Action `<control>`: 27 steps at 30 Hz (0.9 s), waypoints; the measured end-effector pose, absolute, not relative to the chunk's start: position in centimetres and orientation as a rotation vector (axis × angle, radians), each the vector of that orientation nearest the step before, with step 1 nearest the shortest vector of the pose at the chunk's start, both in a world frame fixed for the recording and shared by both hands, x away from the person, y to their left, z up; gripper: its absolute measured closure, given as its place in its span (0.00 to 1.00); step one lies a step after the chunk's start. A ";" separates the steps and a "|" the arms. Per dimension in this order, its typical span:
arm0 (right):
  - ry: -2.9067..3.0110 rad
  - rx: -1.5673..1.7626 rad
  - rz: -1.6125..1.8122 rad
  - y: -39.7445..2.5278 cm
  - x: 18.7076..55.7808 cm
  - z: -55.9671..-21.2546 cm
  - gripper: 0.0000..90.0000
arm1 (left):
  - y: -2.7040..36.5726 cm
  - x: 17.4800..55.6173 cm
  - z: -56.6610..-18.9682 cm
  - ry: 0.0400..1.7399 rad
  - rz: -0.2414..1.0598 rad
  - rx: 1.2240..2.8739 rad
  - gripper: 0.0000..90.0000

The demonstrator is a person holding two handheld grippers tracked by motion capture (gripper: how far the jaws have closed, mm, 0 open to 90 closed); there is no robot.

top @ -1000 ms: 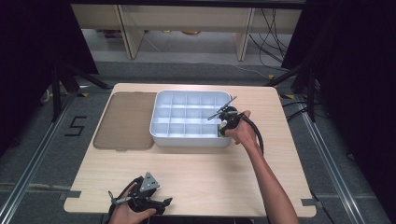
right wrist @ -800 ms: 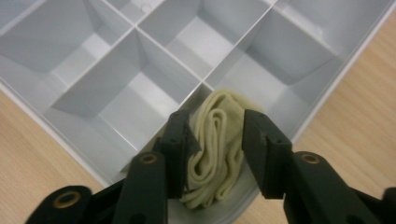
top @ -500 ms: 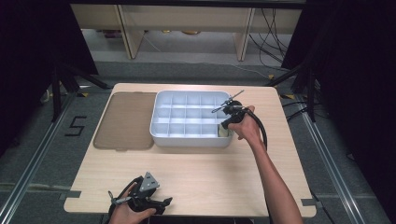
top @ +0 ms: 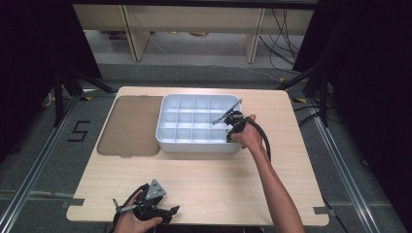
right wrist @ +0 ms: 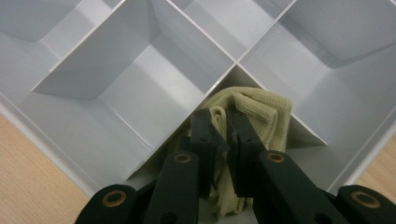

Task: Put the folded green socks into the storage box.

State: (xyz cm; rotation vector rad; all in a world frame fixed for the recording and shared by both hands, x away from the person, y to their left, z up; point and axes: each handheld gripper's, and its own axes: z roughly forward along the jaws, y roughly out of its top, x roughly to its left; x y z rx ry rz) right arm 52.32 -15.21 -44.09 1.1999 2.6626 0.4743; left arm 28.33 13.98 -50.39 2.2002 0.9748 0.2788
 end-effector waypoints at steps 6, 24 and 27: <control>2.671 1.206 0.468 -15.3 52.5 -44.5 0.92 | 13.9 28.3 -50.3 0.963 0.275 2.205 0.26; 2.582 1.242 0.643 -17.7 52.0 -40.7 0.81 | 14.1 28.4 -50.2 0.939 0.294 2.218 0.26; 2.586 1.246 0.639 -17.8 51.8 -40.5 0.85 | 14.0 28.4 -50.3 0.956 0.281 2.208 0.26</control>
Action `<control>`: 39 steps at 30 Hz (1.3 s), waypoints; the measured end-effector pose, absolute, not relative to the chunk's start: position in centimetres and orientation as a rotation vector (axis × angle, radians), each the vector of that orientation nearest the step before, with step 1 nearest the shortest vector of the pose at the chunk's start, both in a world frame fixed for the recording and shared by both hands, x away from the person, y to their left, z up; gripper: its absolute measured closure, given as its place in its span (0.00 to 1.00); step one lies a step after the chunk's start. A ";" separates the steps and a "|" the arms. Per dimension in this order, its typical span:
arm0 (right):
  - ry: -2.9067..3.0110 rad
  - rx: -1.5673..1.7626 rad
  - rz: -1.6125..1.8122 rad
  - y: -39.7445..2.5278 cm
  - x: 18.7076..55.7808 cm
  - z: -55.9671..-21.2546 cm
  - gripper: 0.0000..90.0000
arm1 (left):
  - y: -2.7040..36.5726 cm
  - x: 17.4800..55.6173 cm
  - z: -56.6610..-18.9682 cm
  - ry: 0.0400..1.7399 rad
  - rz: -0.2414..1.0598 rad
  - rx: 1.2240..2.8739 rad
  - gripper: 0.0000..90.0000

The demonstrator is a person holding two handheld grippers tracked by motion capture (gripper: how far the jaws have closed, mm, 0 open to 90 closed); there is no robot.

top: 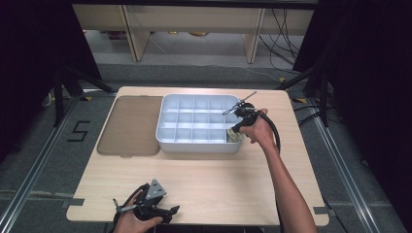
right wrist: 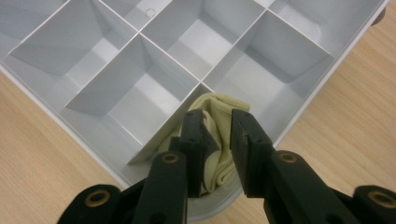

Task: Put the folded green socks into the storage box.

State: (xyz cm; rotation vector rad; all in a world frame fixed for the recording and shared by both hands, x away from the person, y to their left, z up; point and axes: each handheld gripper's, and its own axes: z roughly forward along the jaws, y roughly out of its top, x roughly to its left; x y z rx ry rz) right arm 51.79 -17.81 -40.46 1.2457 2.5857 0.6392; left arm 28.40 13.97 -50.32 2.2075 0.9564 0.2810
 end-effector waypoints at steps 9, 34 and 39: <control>2.630 1.213 0.607 -16.5 52.1 -42.2 0.93 | 14.0 28.3 -50.3 0.977 0.285 2.208 0.26; 2.581 1.235 0.824 -17.9 49.6 -39.8 0.84 | 14.0 28.3 -50.2 0.969 0.294 2.209 0.26; 2.582 1.240 0.876 -18.6 48.5 -39.7 0.81 | 14.1 28.3 -50.1 0.966 0.288 2.206 0.26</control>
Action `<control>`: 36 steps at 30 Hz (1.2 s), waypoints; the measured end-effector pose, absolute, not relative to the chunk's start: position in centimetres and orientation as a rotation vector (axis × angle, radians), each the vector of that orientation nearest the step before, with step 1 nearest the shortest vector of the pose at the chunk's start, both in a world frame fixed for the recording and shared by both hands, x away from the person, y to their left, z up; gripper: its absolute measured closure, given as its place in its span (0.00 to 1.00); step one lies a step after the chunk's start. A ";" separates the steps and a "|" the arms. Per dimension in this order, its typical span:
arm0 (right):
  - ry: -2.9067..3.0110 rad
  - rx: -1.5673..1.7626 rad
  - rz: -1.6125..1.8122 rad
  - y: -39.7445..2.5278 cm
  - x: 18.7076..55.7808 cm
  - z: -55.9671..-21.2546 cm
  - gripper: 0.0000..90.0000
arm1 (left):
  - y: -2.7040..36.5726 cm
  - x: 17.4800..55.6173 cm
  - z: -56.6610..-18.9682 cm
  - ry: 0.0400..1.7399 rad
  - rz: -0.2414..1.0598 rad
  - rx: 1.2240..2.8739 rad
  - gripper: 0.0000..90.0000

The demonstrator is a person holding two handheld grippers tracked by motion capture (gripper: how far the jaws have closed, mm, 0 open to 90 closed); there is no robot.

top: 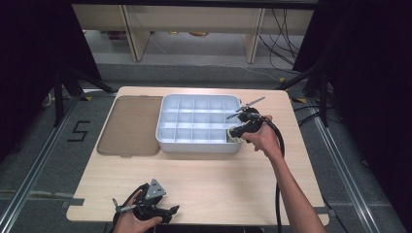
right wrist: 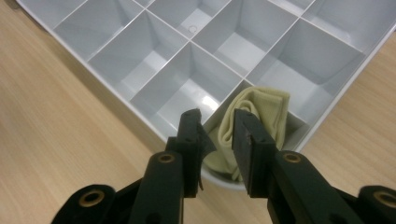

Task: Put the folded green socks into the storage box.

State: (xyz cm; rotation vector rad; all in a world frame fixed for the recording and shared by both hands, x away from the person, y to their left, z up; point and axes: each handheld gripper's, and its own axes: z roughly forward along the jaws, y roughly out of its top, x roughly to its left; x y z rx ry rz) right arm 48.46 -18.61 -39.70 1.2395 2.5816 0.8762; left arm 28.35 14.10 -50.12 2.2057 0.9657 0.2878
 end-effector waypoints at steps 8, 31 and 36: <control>2.541 1.211 0.967 -19.5 47.1 -40.0 0.73 | 14.1 28.4 -50.2 0.962 0.286 2.208 0.26; 2.482 1.153 1.066 -20.4 44.0 -40.6 0.45 | 14.2 28.4 -50.2 0.972 0.287 2.207 0.26; 2.466 1.221 1.112 -20.1 43.0 -40.9 0.39 | 14.1 28.5 -50.3 0.981 0.293 2.200 0.26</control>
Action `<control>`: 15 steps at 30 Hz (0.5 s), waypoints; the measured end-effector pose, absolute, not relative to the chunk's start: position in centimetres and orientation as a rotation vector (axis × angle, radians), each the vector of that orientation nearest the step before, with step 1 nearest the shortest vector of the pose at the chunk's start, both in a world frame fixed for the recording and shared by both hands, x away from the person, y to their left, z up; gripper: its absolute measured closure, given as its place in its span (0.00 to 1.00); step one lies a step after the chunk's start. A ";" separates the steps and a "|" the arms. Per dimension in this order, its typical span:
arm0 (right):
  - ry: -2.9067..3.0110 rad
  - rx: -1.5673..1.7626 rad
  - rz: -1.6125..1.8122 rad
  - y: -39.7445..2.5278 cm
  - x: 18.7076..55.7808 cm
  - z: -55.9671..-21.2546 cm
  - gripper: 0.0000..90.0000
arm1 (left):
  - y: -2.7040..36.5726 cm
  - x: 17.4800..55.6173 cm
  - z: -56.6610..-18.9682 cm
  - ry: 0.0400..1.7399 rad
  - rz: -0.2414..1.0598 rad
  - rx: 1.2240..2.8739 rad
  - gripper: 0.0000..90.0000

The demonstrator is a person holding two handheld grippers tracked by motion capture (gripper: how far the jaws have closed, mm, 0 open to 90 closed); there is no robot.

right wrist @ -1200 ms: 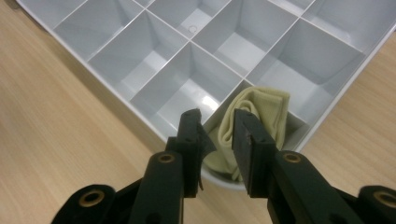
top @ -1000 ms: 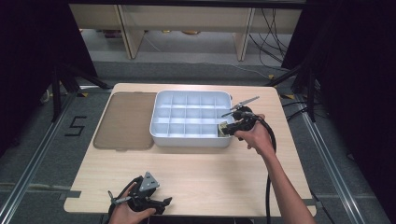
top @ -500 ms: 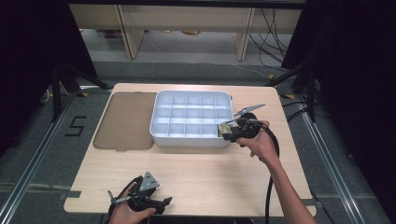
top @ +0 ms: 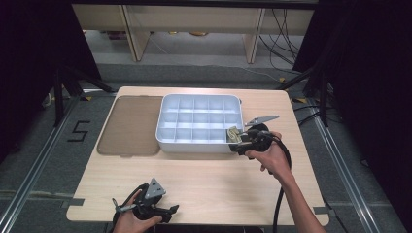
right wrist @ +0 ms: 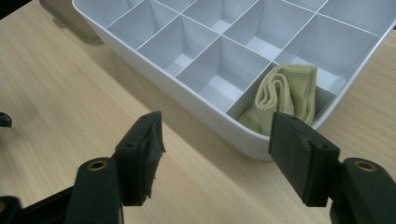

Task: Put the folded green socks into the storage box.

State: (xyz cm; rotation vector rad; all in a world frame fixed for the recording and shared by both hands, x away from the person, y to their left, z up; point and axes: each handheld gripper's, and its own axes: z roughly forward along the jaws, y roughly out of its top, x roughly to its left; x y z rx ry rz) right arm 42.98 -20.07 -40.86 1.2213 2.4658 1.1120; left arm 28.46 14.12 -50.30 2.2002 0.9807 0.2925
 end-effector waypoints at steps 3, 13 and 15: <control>2.457 1.210 1.125 -20.0 42.6 -41.0 0.38 | 14.1 28.4 -50.3 0.981 0.294 2.200 0.26; 2.486 1.181 1.145 -19.4 41.0 -41.5 0.35 | 14.1 28.4 -50.3 0.984 0.297 2.201 0.26; 2.487 1.207 1.150 -19.3 40.6 -41.5 0.35 | 14.2 28.5 -50.3 0.980 0.297 2.203 0.26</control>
